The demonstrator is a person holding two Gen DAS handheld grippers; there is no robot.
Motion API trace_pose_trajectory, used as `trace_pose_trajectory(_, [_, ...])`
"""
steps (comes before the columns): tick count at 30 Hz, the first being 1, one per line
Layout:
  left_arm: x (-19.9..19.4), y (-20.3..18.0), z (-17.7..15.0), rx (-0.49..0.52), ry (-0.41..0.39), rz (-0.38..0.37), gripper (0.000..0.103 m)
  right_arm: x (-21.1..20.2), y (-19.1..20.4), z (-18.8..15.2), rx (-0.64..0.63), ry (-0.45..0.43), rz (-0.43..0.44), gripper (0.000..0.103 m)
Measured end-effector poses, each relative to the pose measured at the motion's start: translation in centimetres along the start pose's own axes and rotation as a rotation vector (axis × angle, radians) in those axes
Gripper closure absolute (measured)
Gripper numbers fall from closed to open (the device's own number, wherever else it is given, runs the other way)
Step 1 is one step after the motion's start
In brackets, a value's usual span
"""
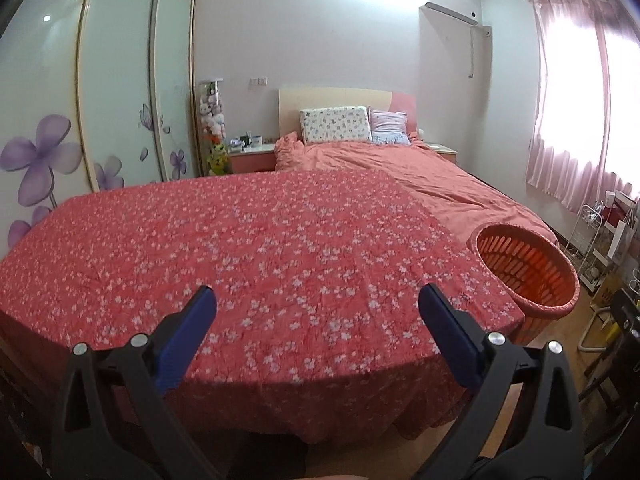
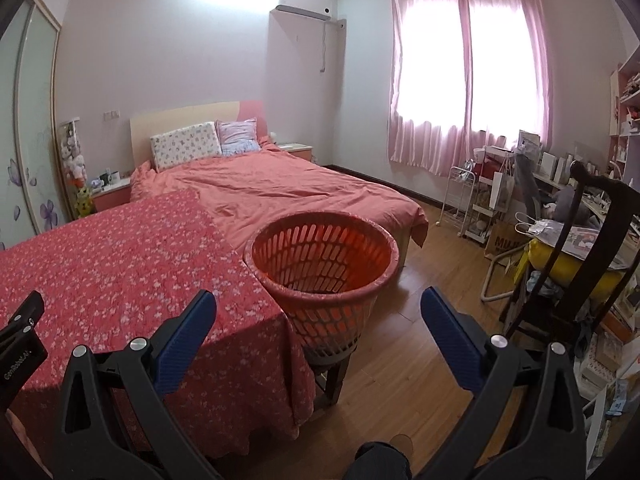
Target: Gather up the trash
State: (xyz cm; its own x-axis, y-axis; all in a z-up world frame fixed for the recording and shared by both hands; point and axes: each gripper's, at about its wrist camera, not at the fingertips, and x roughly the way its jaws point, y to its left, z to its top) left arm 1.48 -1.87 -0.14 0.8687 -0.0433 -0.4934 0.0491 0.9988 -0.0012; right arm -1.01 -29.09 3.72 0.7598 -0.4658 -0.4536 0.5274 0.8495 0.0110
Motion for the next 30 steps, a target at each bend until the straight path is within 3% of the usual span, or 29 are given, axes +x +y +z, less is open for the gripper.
trace_pose_trajectory(30, [1.4,0.4,-1.3,-0.028,0.054,0.011,0.004,0.5,1.5,-1.4,-0.029,0.055,-0.025,0.002])
